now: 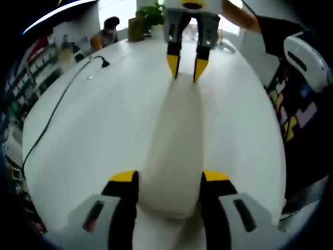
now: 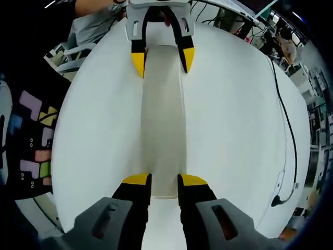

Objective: Arrange the utensils inside the cutlery case until each visible utensil rests in its matching compartment.

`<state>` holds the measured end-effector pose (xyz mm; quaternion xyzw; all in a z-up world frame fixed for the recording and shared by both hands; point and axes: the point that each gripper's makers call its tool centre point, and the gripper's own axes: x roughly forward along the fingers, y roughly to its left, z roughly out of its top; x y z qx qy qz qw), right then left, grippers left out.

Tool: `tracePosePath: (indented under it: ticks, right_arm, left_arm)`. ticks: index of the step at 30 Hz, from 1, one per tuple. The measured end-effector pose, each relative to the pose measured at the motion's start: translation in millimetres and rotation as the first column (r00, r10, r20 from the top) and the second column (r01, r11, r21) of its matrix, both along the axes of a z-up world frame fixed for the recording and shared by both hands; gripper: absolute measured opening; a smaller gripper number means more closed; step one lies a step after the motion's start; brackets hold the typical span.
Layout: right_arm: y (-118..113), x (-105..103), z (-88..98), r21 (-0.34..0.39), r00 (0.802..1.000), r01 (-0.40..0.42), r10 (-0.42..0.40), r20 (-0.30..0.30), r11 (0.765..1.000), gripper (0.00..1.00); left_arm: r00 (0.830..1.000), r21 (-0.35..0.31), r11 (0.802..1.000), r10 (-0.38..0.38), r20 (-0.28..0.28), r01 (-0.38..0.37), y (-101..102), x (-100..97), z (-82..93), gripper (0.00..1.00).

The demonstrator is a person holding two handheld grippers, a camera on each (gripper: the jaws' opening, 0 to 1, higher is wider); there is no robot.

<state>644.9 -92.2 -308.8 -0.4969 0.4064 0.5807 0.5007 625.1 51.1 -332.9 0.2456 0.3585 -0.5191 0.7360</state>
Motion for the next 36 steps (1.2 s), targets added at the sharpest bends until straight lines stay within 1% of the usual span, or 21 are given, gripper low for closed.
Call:
tracePosePath:
  ticks: [5, 16, 19, 23, 24, 27, 33, 34, 35, 36]
  right_arm:
    - [0.3, 1.9, 0.0, -0.013, 1.0, -0.004, 0.004, -0.009, 1.0, 0.2]
    - [1.7, 1.4, 0.0, -0.028, 1.0, -0.008, 0.008, -0.003, 1.0, 0.2]
    - [1.2, -0.2, 0.2, -0.017, 1.0, 0.002, -0.002, -0.006, 1.0, 0.2]
    - [1.0, -0.9, -0.2, -0.003, 1.0, 0.01, -0.01, -0.01, 1.0, 0.2]
    - [1.1, -0.6, -0.1, -0.001, 1.0, 0.012, -0.012, -0.011, 1.0, 0.19]
    - [1.1, -1.4, -0.1, 0.0, 1.0, 0.011, -0.011, -0.011, 1.0, 0.19]
    - [0.6, -2.5, 0.1, -0.002, 1.0, 0.014, -0.014, -0.009, 1.0, 0.19]
    - [0.6, -3.1, -0.1, -0.003, 1.0, 0.014, -0.014, -0.009, 1.0, 0.19]
    - [0.7, -3.6, -0.2, -0.003, 1.0, 0.016, -0.016, -0.01, 1.0, 0.19]
    - [0.6, -3.7, -0.3, -0.002, 1.0, 0.017, -0.017, -0.011, 1.0, 0.19]
  left_arm:
    - [1.0, -0.01, 1.0, 0.0, 0.003, 0.0, 1.6, 0.1, 0.0, 0.5]
    - [1.0, -0.017, 1.0, -0.005, 0.008, 0.005, 3.9, 1.0, 0.2, 0.5]
    - [1.0, 0.002, 1.0, 0.009, 0.009, -0.009, 6.7, 0.5, 1.5, 0.5]
    - [0.999, -0.001, 0.999, 0.036, 0.001, -0.036, 12.0, 0.5, 13.6, 0.49]
    - [0.999, 0.009, 0.999, 0.046, 0.002, -0.046, 14.4, 0.5, 17.7, 0.49]
    - [0.999, 0.061, 0.997, 0.04, 0.027, -0.042, 21.2, -0.8, 24.4, 0.49]
    - [0.999, 0.123, 0.992, 0.038, 0.013, -0.039, 25.0, -9.1, 35.0, 0.37]
    - [0.999, 0.136, 0.99, 0.031, 0.015, -0.033, 25.2, -10.3, 36.4, 0.31]
    - [0.999, 0.164, 0.986, 0.011, 0.032, -0.016, 27.4, -9.5, 38.5, 0.22]
    - [0.999, 0.176, 0.984, 0.004, 0.034, -0.01, 27.7, -9.8, 39.6, 0.2]
